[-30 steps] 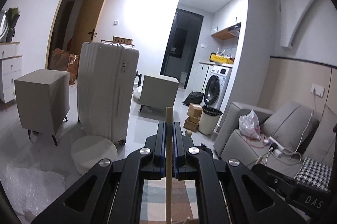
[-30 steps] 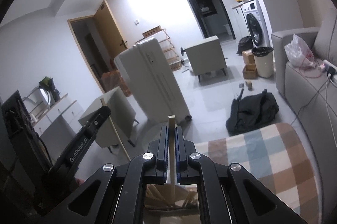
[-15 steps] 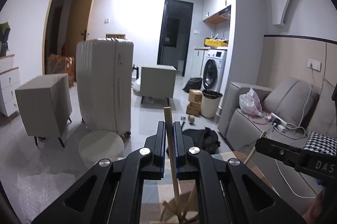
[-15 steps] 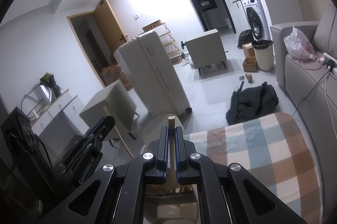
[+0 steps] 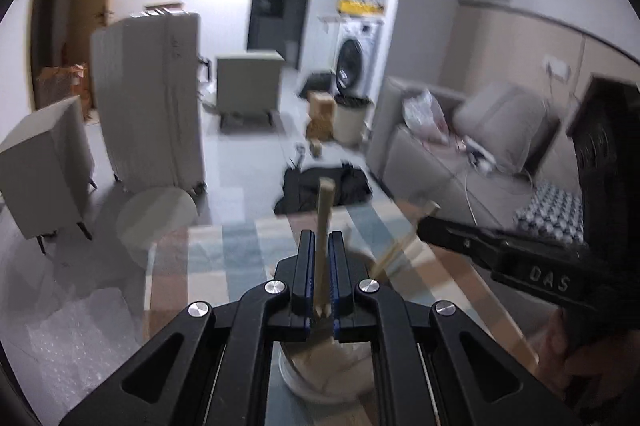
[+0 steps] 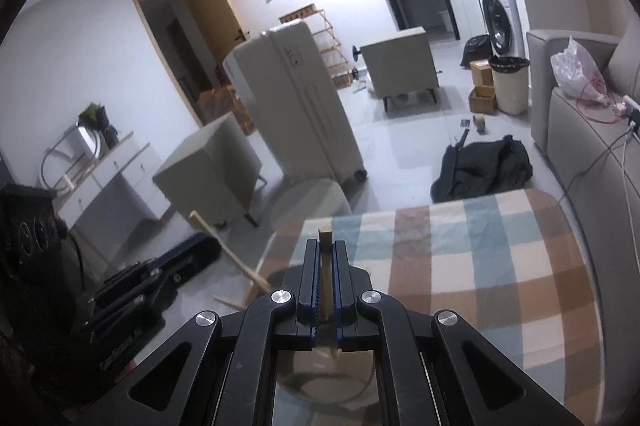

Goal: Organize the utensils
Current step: 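Open both tools to drop the chopsticks into the holder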

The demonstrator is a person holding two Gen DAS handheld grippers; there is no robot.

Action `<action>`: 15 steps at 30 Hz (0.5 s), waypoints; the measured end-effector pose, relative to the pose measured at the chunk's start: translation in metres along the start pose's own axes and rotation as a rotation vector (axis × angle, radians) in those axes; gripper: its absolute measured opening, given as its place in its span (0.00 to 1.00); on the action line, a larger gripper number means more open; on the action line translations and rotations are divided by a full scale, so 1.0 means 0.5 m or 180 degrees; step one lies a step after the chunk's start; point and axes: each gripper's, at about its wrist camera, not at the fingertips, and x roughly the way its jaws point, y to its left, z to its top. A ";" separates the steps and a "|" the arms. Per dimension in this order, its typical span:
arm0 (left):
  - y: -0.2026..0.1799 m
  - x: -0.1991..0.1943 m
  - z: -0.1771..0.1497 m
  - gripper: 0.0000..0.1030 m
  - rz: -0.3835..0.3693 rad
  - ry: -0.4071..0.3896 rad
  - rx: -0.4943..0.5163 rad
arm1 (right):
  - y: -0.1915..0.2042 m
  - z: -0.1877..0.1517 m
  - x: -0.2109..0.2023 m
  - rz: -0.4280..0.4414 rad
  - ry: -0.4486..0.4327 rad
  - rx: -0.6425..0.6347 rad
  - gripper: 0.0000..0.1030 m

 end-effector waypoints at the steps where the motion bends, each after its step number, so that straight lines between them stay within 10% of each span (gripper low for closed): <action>1: -0.003 0.003 -0.004 0.02 -0.0057 0.0112 -0.0007 | 0.000 -0.004 -0.001 -0.0002 0.0025 -0.0002 0.06; 8: -0.015 -0.034 -0.035 0.16 -0.0025 0.0401 -0.0146 | -0.019 -0.050 -0.073 -0.0060 -0.0017 0.0148 0.12; 15: -0.025 -0.096 -0.068 0.57 0.0202 0.0322 -0.0311 | -0.023 -0.102 -0.133 -0.0162 -0.0028 0.0238 0.44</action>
